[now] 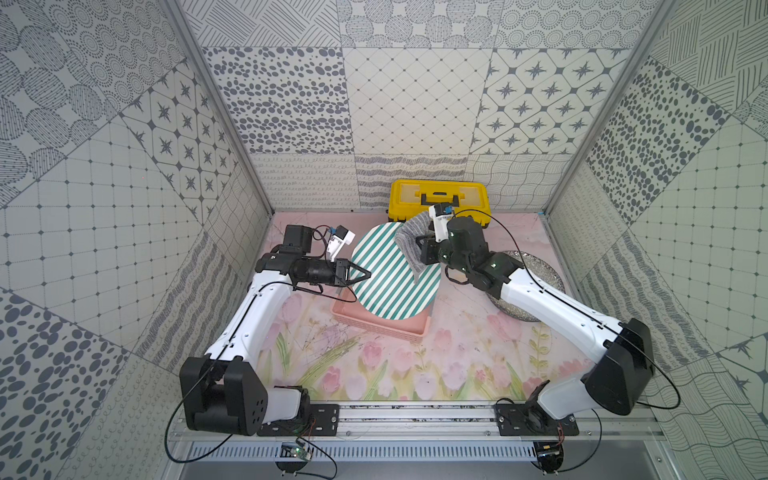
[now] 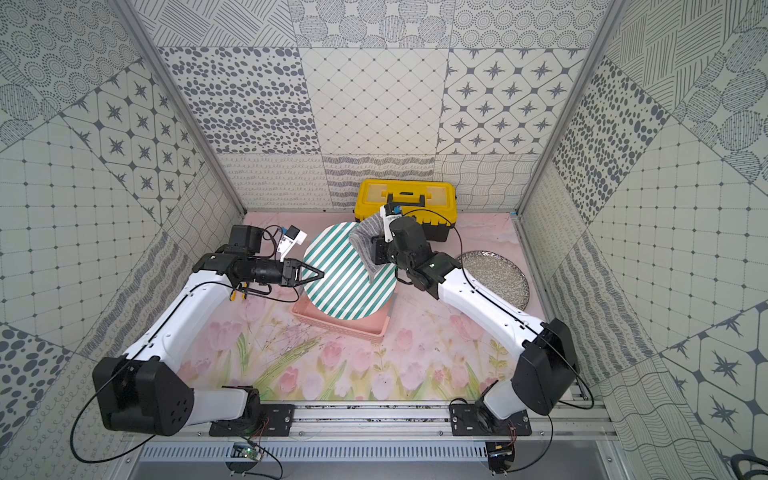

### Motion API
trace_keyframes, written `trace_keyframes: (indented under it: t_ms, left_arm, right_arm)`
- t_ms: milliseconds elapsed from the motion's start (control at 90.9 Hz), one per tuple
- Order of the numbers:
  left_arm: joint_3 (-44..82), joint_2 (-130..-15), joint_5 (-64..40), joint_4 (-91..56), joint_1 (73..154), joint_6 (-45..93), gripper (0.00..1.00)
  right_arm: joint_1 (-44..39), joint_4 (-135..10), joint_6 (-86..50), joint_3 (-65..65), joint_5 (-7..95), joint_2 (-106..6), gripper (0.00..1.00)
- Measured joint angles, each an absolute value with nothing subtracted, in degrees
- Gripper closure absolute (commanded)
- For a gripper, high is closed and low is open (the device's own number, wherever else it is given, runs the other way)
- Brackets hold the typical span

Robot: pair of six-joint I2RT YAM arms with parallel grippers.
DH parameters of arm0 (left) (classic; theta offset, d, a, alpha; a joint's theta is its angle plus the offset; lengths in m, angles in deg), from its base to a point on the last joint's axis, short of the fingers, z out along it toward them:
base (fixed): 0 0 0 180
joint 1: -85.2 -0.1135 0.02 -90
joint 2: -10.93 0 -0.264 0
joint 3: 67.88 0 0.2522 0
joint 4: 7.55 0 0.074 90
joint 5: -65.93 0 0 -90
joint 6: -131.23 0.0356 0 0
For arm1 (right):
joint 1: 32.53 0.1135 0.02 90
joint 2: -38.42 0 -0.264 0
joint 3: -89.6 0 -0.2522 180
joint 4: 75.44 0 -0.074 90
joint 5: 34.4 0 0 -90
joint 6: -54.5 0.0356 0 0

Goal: Wipe the wet plate dry
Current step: Wipe the plate with towel.

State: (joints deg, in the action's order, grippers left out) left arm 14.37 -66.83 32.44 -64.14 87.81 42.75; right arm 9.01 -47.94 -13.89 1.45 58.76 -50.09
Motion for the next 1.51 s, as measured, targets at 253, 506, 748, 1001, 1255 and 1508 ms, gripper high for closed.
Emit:
trace_keyframes:
  t_ms: [253, 506, 748, 1001, 1255, 1508]
  left_arm:
    - [14.5, -66.6, 29.2, -67.6, 89.6, 43.2, 1.00]
    - [15.7, -66.7, 27.9, -70.0, 90.2, 43.9, 1.00]
    - [17.8, -66.7, 26.7, -70.5, 90.4, 44.3, 1.00]
    - [19.3, -66.7, 26.5, -70.4, 90.7, 44.4, 1.00]
    - [20.4, -66.7, 26.0, -70.3, 90.7, 43.8, 1.00]
    - [20.8, -67.8, 24.6, -68.7, 90.7, 42.9, 1.00]
  right_arm:
    - [18.7, -48.8, -17.8, 9.5, 58.1, -57.1, 1.00]
    - [21.8, -50.5, -17.6, 9.0, 56.8, -57.6, 1.00]
    - [12.4, -52.8, -11.7, -2.7, 55.4, -49.2, 1.00]
    - [6.0, -50.3, -9.1, -11.8, 59.9, -41.3, 1.00]
    - [11.9, -50.2, -11.1, -10.9, 62.3, -42.2, 1.00]
    - [22.6, -52.7, -14.3, -2.1, 59.0, -50.7, 1.00]
